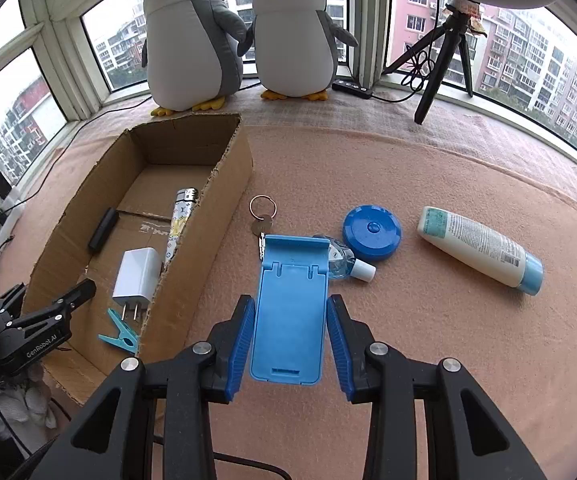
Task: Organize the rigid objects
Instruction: 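Carry the blue phone stand into the box and open the right gripper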
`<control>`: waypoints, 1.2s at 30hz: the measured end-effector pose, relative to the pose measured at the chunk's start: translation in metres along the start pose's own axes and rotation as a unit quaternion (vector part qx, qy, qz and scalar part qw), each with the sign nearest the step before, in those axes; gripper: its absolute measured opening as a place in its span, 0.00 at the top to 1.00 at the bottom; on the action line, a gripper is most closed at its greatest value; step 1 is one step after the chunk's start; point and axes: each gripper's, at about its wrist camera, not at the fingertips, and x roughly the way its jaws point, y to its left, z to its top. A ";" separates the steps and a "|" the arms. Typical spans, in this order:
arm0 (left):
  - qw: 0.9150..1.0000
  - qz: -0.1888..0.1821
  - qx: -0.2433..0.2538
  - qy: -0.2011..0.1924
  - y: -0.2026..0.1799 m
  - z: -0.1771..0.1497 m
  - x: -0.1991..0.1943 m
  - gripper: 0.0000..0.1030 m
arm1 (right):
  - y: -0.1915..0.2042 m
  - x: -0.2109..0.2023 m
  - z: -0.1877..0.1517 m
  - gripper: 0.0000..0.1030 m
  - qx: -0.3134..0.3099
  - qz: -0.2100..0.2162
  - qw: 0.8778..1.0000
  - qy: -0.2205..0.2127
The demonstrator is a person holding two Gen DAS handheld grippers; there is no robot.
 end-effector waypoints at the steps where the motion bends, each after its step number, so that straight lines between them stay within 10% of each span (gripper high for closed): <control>1: 1.000 0.000 0.000 0.000 0.000 0.000 0.000 0.37 | 0.004 -0.003 0.003 0.68 -0.004 0.004 1.000 -0.005; 36: 1.000 0.000 0.000 0.000 0.000 0.000 0.000 0.37 | 0.113 0.022 0.038 0.67 -0.079 0.099 0.992 -0.004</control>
